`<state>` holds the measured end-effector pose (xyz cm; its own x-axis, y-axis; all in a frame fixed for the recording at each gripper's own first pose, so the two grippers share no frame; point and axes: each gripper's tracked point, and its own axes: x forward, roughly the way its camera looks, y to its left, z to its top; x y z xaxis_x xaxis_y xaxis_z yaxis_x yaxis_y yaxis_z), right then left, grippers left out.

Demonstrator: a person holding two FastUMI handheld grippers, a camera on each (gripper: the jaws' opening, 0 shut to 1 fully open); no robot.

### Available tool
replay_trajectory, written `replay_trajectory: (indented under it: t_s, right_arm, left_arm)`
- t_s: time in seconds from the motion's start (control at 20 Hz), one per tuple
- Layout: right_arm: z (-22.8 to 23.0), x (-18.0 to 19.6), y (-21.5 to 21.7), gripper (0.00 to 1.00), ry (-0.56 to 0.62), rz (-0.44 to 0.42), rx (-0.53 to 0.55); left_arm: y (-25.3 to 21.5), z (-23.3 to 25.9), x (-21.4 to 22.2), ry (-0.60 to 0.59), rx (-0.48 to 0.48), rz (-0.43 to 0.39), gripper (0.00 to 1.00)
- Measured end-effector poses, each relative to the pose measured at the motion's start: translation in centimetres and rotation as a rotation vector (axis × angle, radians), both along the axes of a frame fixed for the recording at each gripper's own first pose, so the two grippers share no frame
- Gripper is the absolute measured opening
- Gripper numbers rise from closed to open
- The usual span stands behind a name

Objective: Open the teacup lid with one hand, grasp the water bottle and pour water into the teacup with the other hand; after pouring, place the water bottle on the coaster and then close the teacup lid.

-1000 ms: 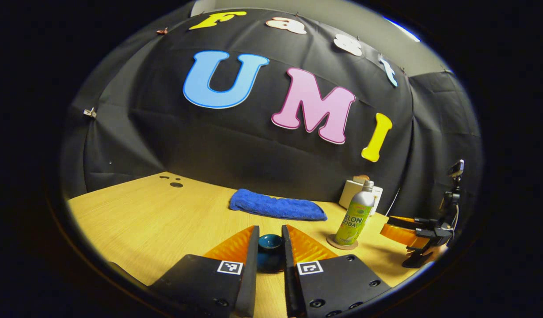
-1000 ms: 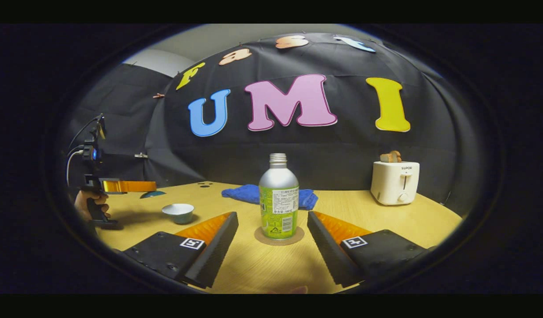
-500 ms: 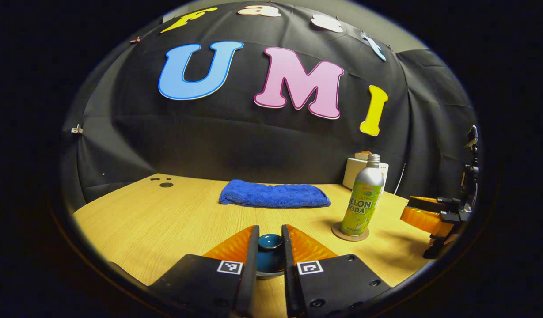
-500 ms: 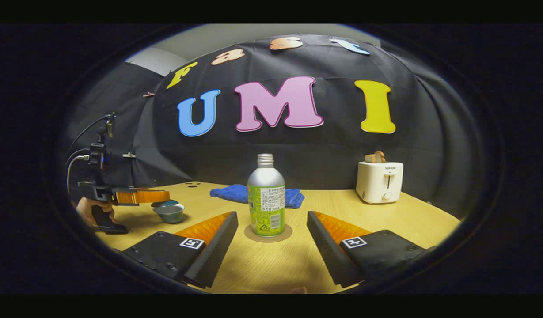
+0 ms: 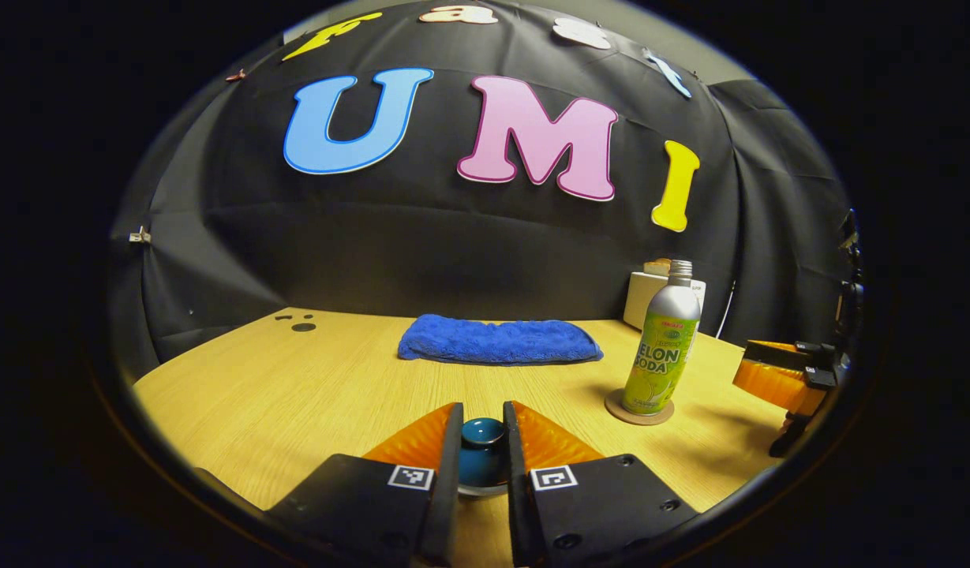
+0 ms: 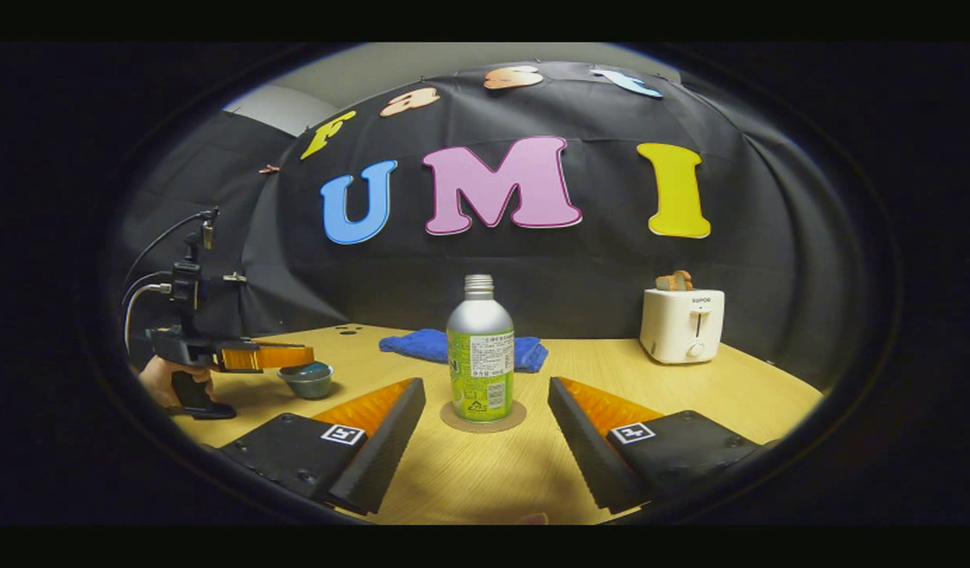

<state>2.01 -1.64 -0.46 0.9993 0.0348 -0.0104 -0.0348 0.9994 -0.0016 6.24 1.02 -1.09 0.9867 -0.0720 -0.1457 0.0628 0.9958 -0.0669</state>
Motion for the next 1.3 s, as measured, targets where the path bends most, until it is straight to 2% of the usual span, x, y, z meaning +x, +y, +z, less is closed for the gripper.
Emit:
replay_trajectory:
  t_s: [0.35,0.65,0.75,0.8,0.9,1.0,1.2,1.3]
  right_arm:
    - [0.0,0.0,0.0,0.97,0.0,0.0,0.0]
    - [0.0,-0.1,0.0,0.97,0.001,0.0,0.0]
    - [0.0,-0.1,0.0,0.97,0.001,0.0,0.0]
    - [0.0,-0.1,0.0,0.97,0.001,0.0,0.0]
    - [0.0,-0.1,0.0,0.97,0.001,0.0,0.0]
    - [0.0,0.0,0.0,0.97,0.001,0.0,0.0]
    - [0.0,-0.1,-0.1,0.97,0.001,0.0,0.0]
    - [0.0,-0.1,-0.9,0.97,0.0,-0.033,-0.002]
  left_arm:
    - [-0.1,-0.7,0.3,0.037,0.036,0.006,0.33]
    - [0.0,-0.9,0.2,0.046,0.067,0.029,0.4]
    - [-0.2,-0.9,0.1,0.042,0.072,0.026,0.45]
    - [-0.3,-0.9,0.0,0.042,0.069,0.023,0.53]
    - [0.2,-0.5,-0.5,0.02,0.063,0.047,0.81]
    - [0.6,0.5,-1.2,-0.039,0.05,0.078,0.93]
    - [0.1,1.4,-3.1,-0.116,0.069,0.087,0.95]
    - [-0.4,1.7,-3.7,-0.144,0.08,0.077,0.95]
